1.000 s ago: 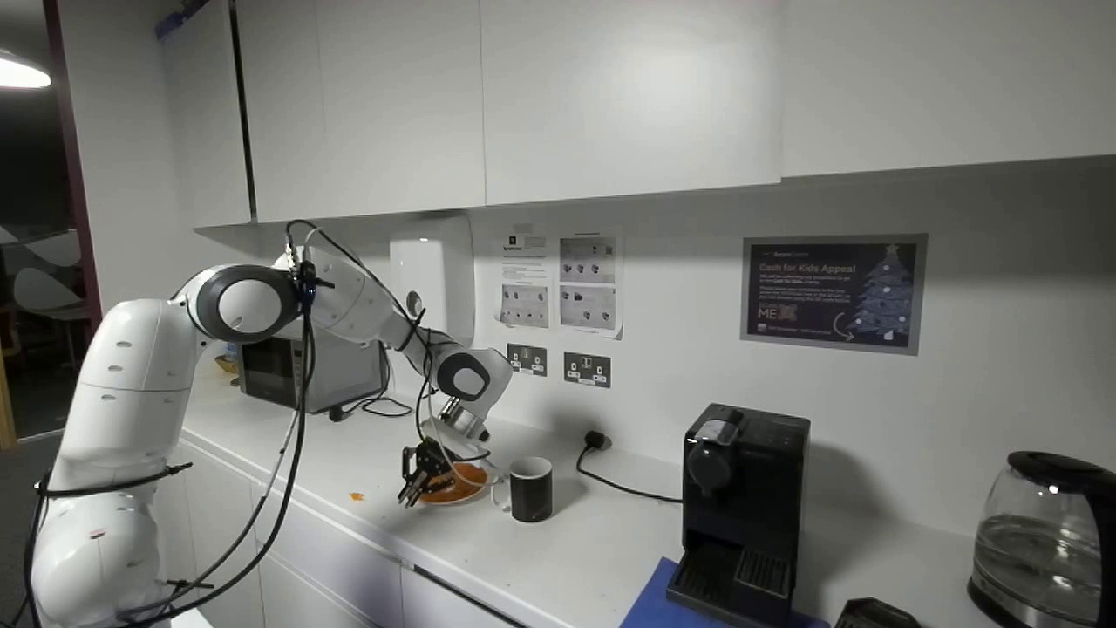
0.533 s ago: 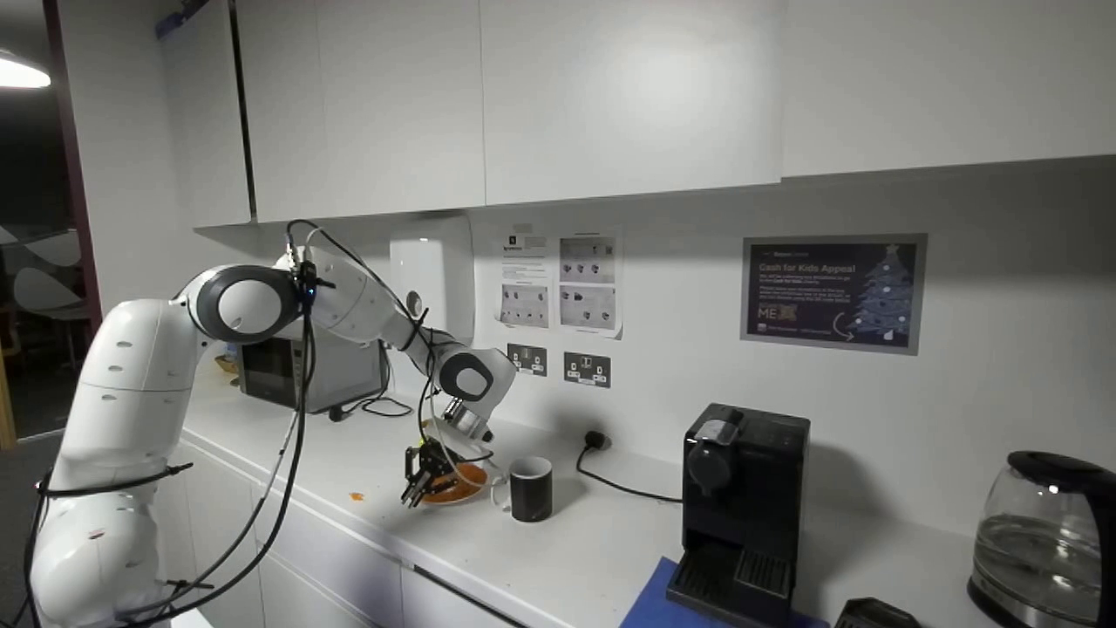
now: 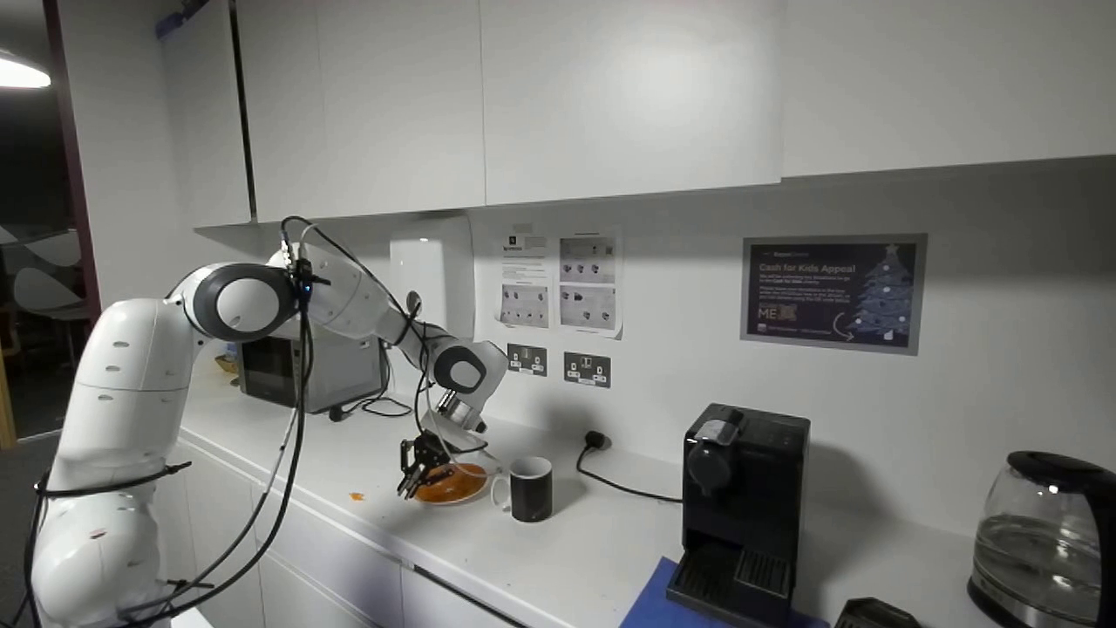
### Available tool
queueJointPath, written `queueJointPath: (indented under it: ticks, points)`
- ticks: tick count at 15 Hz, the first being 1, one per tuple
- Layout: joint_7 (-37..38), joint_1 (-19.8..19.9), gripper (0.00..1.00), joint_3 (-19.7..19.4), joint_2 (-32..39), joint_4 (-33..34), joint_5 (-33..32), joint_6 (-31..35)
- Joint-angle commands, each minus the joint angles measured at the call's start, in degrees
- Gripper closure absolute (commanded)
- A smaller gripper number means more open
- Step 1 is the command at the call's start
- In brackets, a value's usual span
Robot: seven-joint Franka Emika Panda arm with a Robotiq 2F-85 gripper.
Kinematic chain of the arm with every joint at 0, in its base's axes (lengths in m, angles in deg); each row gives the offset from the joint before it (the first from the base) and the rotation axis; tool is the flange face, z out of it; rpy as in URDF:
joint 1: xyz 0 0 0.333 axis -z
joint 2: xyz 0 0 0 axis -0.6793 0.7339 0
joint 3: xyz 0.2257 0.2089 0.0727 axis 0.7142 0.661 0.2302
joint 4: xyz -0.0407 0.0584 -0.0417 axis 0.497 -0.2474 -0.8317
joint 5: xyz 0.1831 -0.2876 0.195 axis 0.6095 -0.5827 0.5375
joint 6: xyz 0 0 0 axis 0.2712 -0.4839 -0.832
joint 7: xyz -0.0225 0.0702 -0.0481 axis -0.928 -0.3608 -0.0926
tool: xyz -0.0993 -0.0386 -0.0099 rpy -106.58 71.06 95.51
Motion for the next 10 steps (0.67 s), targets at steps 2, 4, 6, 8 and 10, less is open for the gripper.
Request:
queueJointPath:
  ticks: [2,4,6,8,10]
  points:
    - [0.2,-1.0,0.97,1.1,-0.5,0.3,0.9,-1.7]
    - [0.3,-1.3,0.97,1.4,-0.1,0.5,0.8,-1.8]
    - [0.1,-1.3,0.97,1.4,0.0,0.5,0.8,-1.8]
    - [0.2,-1.4,0.97,1.4,0.2,0.5,0.7,-1.9]
    - [0.3,-1.3,0.97,1.2,0.5,0.6,0.7,-1.9]
